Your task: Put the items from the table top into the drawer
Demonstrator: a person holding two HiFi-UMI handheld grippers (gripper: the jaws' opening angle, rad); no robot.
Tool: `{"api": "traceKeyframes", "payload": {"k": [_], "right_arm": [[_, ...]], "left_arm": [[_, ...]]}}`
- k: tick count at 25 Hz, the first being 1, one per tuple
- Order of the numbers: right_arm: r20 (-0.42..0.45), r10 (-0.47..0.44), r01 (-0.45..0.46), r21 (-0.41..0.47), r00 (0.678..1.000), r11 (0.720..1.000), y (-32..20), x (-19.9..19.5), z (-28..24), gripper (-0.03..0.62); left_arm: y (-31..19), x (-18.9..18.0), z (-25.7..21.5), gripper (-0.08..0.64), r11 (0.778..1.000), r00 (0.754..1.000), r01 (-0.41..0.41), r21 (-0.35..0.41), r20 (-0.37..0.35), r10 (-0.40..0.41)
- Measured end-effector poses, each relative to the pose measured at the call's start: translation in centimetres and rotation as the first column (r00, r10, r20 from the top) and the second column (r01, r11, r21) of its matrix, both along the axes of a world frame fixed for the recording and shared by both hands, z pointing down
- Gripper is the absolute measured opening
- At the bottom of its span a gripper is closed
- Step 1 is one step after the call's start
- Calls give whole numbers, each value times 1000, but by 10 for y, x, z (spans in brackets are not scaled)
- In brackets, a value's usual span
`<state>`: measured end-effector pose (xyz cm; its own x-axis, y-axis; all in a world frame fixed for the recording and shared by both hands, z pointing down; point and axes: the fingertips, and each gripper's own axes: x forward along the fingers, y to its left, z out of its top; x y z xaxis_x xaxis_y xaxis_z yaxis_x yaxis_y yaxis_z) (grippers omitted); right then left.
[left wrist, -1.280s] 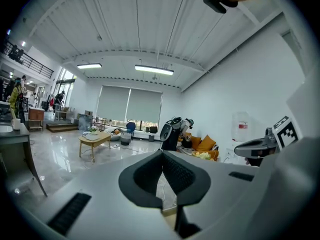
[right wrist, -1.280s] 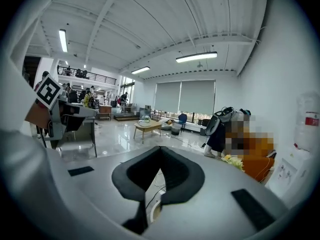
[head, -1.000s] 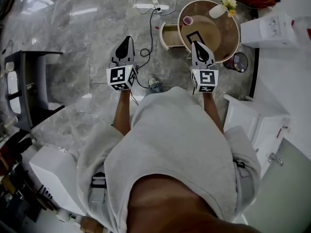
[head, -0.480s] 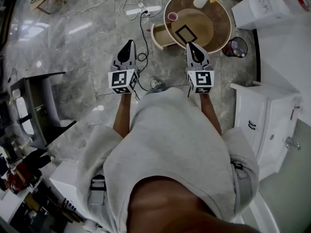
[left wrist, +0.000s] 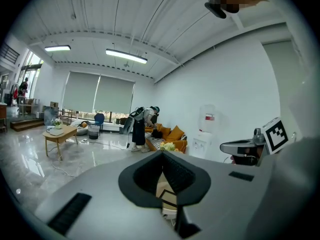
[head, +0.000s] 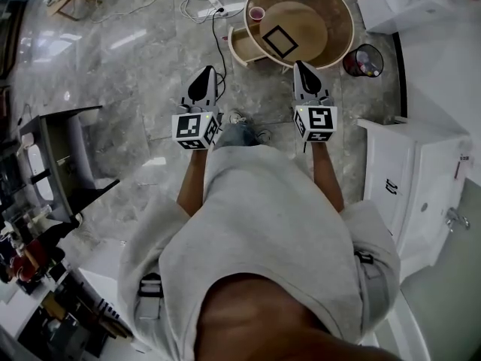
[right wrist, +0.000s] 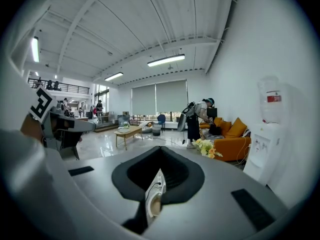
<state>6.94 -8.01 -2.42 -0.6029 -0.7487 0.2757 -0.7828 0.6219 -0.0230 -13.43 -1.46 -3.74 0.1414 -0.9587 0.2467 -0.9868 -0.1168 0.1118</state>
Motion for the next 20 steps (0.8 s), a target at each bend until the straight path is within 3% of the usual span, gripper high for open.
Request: {"api": "traceKeyframes", "payload": {"k": [7,11,15,20], "right_arm": [[-13,-24,23,-37,1000,999,10,-5,16,23],[-33,-16,14,-61,999,998,-2,-21,30,23],[-45,3,-6,-81,999,997,-27,-53,46,23],[-54,-9,4,-95,999,995,-62,-97,97,23]], "left_arm": [[3,-4,23,15,999,1000,-5,-46,5,6],[-12,-17,51,15,997,999,-20,-76,-40,17],[-27,-35,91,15,991,996,-51,-124,-75,42],[-60,-75,146,15,989,998,-50,-137,-51,44]]}}
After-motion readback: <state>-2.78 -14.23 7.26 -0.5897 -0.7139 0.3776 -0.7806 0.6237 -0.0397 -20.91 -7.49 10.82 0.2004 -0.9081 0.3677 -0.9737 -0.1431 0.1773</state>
